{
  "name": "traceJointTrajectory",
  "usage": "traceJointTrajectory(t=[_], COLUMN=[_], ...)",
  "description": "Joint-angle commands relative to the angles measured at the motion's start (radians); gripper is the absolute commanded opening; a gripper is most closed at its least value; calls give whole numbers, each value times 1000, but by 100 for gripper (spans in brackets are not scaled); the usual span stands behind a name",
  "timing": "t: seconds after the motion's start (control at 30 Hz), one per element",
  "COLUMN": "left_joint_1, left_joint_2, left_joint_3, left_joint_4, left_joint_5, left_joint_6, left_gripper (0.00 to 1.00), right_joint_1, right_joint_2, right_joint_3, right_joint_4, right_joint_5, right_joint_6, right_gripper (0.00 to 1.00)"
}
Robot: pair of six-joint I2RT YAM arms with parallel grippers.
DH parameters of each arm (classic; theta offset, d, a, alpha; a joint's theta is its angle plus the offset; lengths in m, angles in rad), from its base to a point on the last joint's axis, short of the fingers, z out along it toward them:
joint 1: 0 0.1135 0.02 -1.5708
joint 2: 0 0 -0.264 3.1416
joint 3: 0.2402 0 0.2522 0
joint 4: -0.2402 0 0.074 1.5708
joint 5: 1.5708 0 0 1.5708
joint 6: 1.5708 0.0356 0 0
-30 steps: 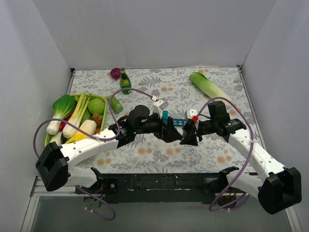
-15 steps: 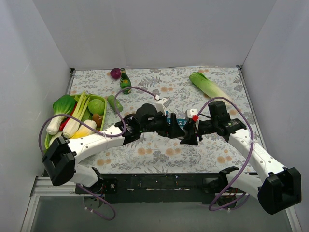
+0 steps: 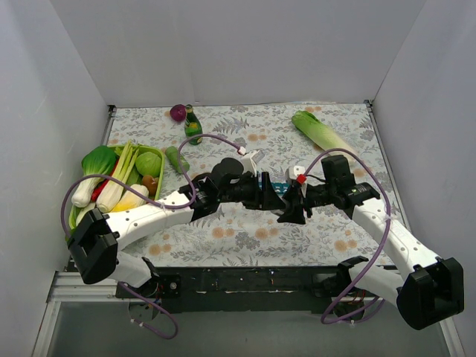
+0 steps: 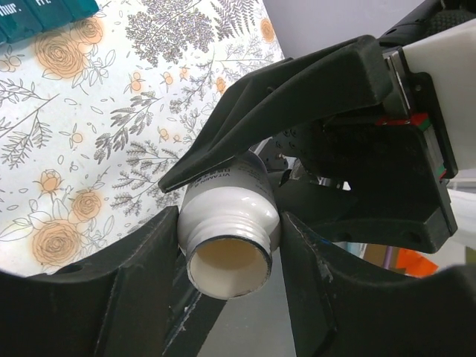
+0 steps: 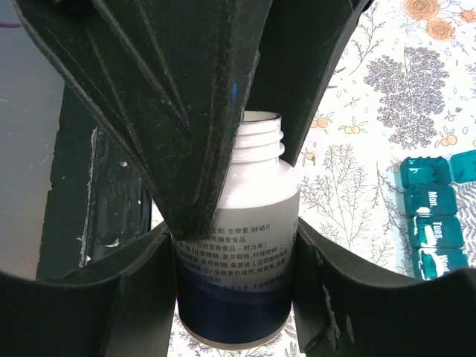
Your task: Sort the pills into containers
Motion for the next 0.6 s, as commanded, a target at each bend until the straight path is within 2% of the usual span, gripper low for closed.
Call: traceJointTrajectory(t=[0.0,0.07,0.27,0.37,0.57], left_joint_1=[-3,-2,4,9,15], left_joint_2=[-39,-56,-92,-103,-103], left_joint_3=[-35,-63,-95,-110,-120], left_joint_4=[50,108,137,154,179], left_joint_5=[60,51,20,17,18], left_joint_6=[-164,-189,-220,-233,-255], left_gripper=[16,14,12,11,10], right_joint_1=[-16,-23,-54,-71,-79], right_joint_2=[-4,2,-1,-7,-3], right_joint_3=[27,42,36,27,22], right_joint_4=[86,96,150,176,215], right_joint_5=[-24,-39,-104,-140,-186], right_joint_6=[38,52,121,162,213], right_gripper=[16,23,38,43,47])
